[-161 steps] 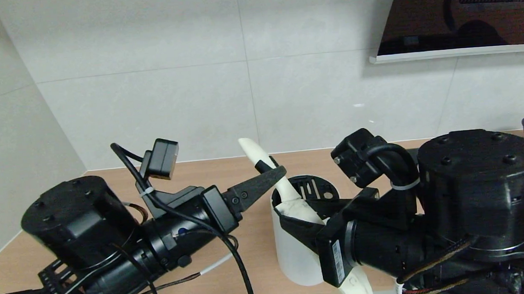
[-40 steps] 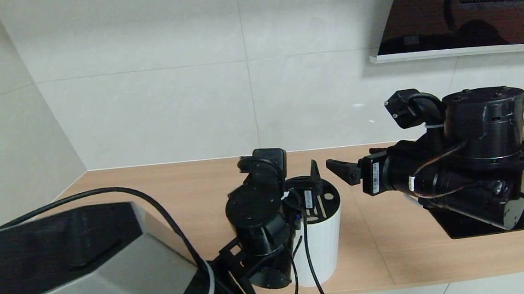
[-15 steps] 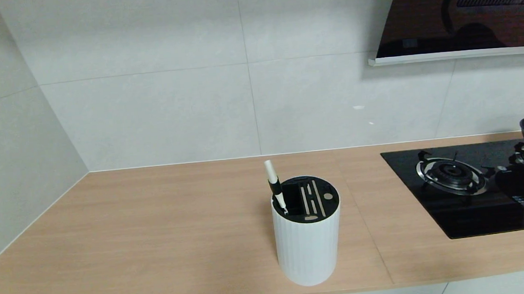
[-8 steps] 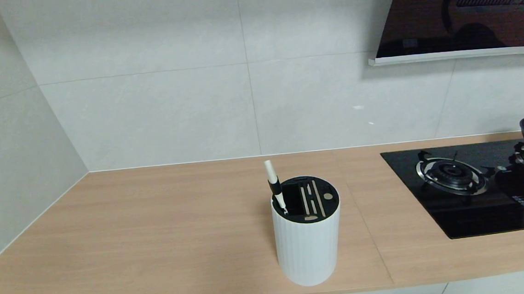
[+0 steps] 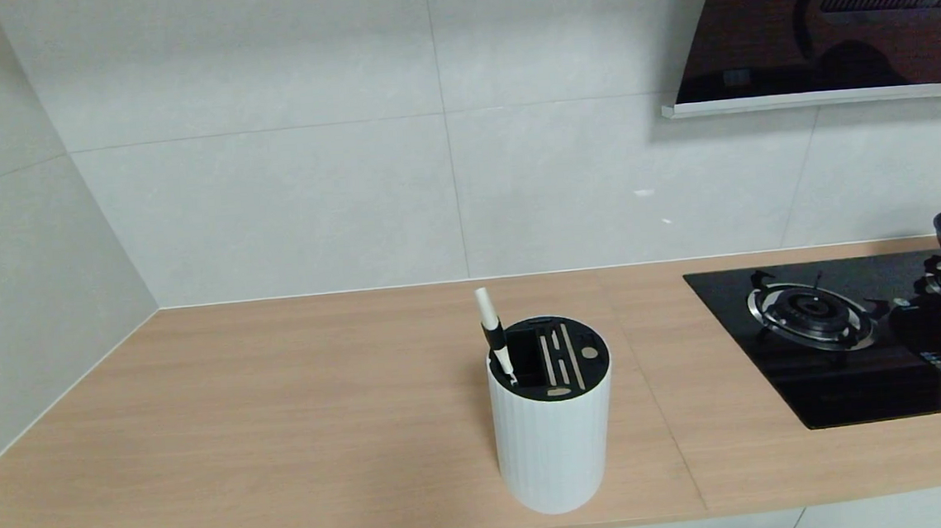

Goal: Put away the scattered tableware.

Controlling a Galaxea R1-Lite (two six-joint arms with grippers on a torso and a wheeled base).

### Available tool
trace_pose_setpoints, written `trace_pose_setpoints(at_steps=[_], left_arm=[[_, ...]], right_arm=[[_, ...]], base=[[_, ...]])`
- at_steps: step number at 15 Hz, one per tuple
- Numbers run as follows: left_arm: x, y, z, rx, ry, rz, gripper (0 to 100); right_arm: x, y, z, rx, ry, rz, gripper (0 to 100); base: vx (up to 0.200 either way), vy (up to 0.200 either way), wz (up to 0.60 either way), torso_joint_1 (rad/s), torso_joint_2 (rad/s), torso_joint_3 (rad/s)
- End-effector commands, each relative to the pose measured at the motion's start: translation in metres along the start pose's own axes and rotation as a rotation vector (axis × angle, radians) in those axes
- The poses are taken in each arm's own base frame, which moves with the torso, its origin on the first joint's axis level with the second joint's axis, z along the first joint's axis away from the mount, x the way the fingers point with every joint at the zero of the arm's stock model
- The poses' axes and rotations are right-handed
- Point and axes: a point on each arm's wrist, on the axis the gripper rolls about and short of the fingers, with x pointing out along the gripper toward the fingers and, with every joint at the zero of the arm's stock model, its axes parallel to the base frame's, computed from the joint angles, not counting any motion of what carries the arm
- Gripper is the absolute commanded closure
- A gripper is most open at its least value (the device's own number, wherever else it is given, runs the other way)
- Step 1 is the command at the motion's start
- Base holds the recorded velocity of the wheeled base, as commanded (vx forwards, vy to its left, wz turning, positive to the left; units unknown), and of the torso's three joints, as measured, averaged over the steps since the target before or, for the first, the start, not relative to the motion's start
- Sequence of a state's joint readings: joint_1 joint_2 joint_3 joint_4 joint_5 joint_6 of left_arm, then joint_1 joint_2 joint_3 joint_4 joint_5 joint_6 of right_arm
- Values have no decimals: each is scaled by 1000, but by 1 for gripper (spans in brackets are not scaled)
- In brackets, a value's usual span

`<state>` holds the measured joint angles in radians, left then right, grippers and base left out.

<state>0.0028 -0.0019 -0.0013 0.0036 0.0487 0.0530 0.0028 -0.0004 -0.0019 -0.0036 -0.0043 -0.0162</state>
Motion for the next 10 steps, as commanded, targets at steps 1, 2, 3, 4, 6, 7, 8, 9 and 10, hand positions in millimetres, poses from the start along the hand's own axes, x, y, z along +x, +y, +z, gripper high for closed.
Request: trace_pose_setpoints(at_steps=[1, 2, 3, 4, 6, 7, 8, 9, 10], left_arm=[[0, 0, 0, 2, 4, 0, 0], [0, 0, 0, -8, 3, 1, 0], [0, 0, 0, -44, 1, 2, 0], [0, 0, 0, -62, 1, 2, 0], [0, 0, 0, -62, 0, 2, 0], [0, 0, 0, -62, 0, 2, 0], [0, 0, 0, -62, 0, 2, 0], [0, 0, 0, -62, 0, 2, 0], [0, 0, 0, -62, 0, 2, 0]], right_arm=[[0, 0, -1, -21, 10, 14, 0], [1, 0, 0, -30, 12, 17, 0], [2, 0, -1, -27, 27, 10, 0], [2, 0, 0, -22, 26, 10, 0], [0, 0, -1, 5, 7, 18, 0], [0, 0, -1, 1, 9, 20, 0], [0, 1, -1, -2, 7, 31, 0], [0, 1, -1, -1, 7, 32, 0], [0, 1, -1, -1, 7, 32, 0]], base=[[0, 0, 0, 0, 0, 0], [0, 0, 0, 0, 0, 0], [0, 0, 0, 0, 0, 0], [0, 0, 0, 0, 0, 0], [0, 0, 0, 0, 0, 0], [0, 0, 0, 0, 0, 0], [0, 0, 0, 0, 0, 0], [0, 0, 0, 0, 0, 0], [0, 0, 0, 0, 0, 0]])
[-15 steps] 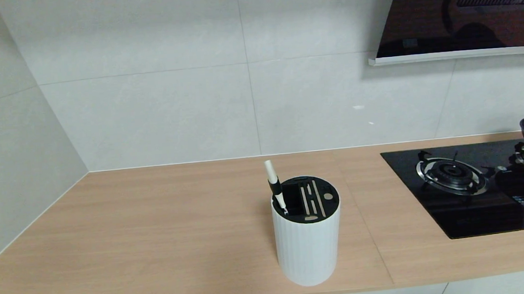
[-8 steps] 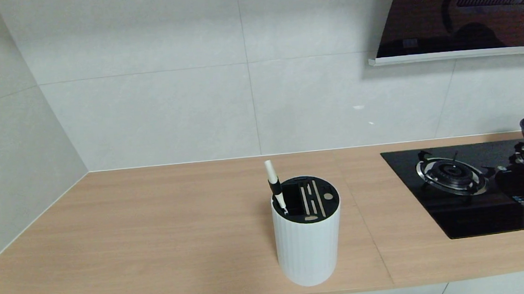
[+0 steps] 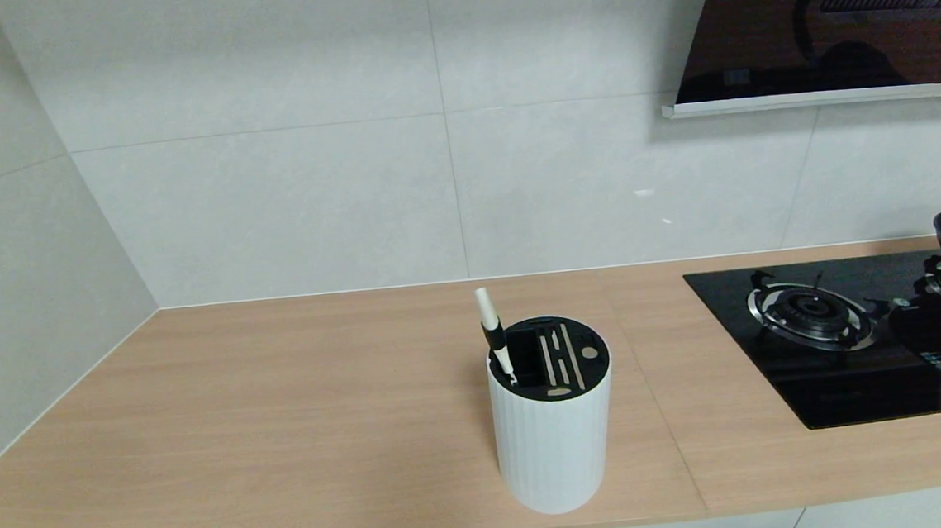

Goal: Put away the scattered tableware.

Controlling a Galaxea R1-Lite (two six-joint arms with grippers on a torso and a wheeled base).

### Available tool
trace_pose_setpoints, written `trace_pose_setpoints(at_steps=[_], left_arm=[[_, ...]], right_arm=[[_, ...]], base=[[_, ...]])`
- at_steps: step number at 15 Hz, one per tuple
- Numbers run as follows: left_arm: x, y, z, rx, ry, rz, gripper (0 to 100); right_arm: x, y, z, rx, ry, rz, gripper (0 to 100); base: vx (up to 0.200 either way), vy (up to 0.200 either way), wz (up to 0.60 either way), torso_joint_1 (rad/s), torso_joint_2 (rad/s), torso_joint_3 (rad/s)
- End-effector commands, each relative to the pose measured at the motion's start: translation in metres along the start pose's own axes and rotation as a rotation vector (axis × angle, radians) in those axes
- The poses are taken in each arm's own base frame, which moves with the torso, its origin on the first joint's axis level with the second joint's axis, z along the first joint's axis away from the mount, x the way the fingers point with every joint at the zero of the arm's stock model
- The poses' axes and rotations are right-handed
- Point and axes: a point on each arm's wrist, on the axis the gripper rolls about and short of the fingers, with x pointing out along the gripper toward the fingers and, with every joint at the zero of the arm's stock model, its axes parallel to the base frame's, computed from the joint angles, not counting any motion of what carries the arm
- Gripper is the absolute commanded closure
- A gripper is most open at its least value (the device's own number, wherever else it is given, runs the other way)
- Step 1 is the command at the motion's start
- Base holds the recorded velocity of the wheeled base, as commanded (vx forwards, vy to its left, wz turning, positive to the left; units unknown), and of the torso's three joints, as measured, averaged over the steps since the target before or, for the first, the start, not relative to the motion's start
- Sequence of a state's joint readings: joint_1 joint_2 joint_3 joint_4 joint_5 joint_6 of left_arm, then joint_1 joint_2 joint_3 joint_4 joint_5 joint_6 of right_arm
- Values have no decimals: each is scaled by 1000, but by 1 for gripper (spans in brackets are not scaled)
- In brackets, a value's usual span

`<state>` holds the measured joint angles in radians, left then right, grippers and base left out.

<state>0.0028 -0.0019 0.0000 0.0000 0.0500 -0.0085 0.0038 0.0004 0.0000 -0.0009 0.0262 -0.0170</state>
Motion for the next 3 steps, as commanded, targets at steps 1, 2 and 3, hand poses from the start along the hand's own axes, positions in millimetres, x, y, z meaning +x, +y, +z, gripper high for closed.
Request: trace_pose_setpoints(at_steps=[1, 2, 3], left_arm=[[0, 0, 0, -1, 3, 1, 0], [0, 0, 0, -1, 2, 1, 0], [0, 0, 0, -1, 2, 1, 0]], right_arm=[[0, 0, 0, 0, 2, 1, 0], [0, 0, 0, 0, 2, 1, 0], [0, 0, 0, 3, 2, -1, 0]], base=[[0, 0, 0, 0, 0, 0], [0, 0, 0, 0, 0, 0], [0, 0, 0, 0, 0, 0]])
